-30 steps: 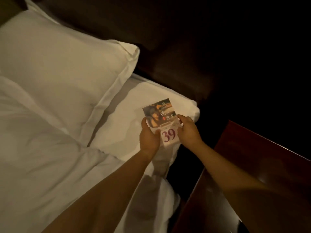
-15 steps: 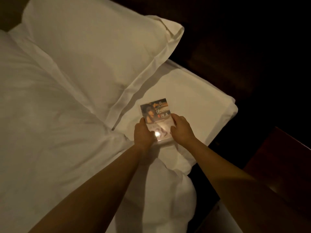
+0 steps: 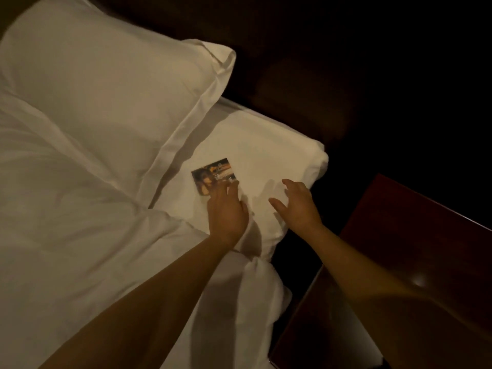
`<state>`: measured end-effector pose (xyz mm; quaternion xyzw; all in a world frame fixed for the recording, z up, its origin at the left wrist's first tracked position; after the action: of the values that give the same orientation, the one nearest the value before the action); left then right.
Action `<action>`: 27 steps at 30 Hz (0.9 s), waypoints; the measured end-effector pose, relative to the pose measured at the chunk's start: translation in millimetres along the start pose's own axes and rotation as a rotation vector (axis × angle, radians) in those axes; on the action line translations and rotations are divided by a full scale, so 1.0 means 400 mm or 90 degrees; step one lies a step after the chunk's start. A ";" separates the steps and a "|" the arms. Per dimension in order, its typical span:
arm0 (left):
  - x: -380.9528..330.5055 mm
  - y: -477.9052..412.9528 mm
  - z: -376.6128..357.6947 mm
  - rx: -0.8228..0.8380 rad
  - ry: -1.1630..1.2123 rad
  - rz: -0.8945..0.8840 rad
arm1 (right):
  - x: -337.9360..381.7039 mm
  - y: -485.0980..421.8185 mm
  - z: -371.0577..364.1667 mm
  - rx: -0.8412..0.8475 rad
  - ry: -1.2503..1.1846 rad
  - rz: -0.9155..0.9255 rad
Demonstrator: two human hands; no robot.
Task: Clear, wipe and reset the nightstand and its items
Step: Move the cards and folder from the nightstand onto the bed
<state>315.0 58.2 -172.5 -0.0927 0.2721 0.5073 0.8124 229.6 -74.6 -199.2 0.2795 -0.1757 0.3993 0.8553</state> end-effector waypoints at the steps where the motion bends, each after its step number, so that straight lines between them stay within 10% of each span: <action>1: -0.034 0.021 -0.020 0.019 0.007 -0.028 | -0.034 0.021 0.018 -0.011 0.008 -0.016; 27: -0.730 0.636 -0.503 0.344 0.094 -0.288 | -0.837 0.769 0.388 -0.260 -0.001 -0.349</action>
<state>-76.0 -134.4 -152.2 0.0308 0.4271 0.2163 0.8774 -230.0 -204.9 -149.3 0.1395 -0.1707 0.1108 0.9691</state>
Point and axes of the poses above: each hand's wrist, its own y-axis away from the middle knuckle, its own z-axis out of the back of the hand, x = y × z, the point moved 6 cm from there along -y, towards the middle knuckle, and after that the axes turned 12 degrees about y, right-handed, at the moved point
